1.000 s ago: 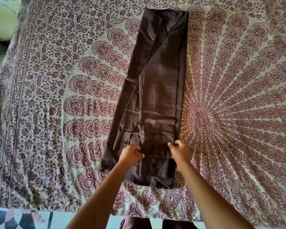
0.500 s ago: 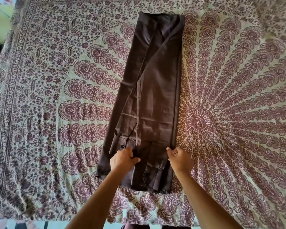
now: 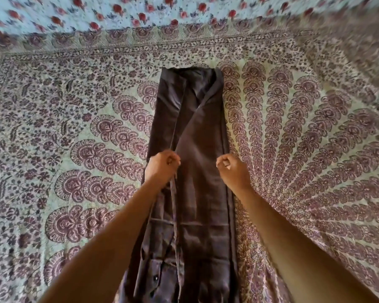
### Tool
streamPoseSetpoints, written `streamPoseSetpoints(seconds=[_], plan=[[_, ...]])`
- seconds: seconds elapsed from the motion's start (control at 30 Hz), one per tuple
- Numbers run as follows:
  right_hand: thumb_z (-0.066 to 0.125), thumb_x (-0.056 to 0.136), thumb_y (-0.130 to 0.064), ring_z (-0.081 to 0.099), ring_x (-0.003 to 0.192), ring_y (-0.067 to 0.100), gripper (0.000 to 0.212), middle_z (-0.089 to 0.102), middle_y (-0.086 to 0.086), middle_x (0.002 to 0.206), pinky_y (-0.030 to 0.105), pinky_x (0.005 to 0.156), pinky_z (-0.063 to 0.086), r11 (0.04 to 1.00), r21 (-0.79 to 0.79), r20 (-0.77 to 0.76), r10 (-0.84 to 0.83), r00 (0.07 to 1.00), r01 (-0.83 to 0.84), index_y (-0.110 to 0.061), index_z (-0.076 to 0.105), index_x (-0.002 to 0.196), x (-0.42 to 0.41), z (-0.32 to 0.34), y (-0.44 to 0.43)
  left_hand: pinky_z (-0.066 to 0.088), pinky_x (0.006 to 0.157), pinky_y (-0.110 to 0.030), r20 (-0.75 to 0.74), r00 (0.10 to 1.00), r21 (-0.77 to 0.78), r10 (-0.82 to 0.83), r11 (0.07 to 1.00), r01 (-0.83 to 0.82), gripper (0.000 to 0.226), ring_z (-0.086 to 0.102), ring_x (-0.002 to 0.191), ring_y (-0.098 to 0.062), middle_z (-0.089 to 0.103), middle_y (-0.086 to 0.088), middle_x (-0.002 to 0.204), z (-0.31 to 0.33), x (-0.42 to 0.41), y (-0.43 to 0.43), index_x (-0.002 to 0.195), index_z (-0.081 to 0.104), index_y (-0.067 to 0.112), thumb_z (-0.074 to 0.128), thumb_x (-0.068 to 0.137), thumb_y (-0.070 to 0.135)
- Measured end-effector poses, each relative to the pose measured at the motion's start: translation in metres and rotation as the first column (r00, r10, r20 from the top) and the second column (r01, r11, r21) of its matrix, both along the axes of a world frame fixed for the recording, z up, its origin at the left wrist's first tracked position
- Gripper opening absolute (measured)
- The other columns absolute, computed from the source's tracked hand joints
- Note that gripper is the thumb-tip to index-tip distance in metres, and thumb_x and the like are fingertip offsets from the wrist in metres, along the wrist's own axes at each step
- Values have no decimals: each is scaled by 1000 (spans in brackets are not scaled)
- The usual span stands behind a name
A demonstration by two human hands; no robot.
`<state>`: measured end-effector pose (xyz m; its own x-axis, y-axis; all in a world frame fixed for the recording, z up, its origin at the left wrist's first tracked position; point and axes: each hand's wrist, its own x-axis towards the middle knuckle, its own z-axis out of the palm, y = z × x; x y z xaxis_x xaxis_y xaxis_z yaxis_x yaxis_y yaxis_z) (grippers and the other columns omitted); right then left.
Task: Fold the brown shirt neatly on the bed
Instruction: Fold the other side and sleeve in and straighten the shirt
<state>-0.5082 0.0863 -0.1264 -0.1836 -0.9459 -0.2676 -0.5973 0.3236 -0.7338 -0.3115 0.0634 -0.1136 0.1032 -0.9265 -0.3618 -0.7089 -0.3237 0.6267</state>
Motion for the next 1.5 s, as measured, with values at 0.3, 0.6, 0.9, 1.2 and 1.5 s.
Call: streamPoseSetpoints(seconds=[0.3,0.6,0.9,1.2,1.5], plan=[[54,89,-11,63,101,22,22,67,9,111,25,81,45,999,-30,12,-31,999,31,-10,64,108,-24,-19,-123,41,74,-23,-24,999,-224,-35,974,29,18,62,99,-24,71,-6,102,-6,-52,-158,99,70,23,56,87,23],[57,89,-24,57,95,22,33,61,2,97,33,85,47,986,99,174,-147,974,132,-10,56,118,-29,-36,-262,44,82,-24,-306,952,15,-3,1000,8,29,55,85,-11,61,-1,82,-51,-81,-238,106,65,14,73,79,23],[74,73,-23,50,69,17,37,45,-11,59,32,64,36,962,-272,-37,-24,999,13,-19,41,87,0,-63,-327,41,61,-22,-193,969,-147,157,971,-187,24,52,62,-11,54,11,63,-79,-69,-256,73,49,23,73,77,25],[65,76,-22,52,70,0,28,55,-7,91,17,67,43,943,-333,202,95,975,-23,-15,54,101,-26,-83,-274,45,58,-21,-432,889,-83,-154,988,130,26,52,62,-7,62,1,80,-82,-46,-241,79,64,29,70,78,4],[75,73,-23,54,71,19,60,58,3,87,28,65,38,998,-54,30,-5,1000,6,-11,38,119,-7,-71,-194,46,83,-38,362,880,-257,-308,874,412,20,50,104,-23,50,-6,111,-72,-65,-224,105,67,23,58,87,21]])
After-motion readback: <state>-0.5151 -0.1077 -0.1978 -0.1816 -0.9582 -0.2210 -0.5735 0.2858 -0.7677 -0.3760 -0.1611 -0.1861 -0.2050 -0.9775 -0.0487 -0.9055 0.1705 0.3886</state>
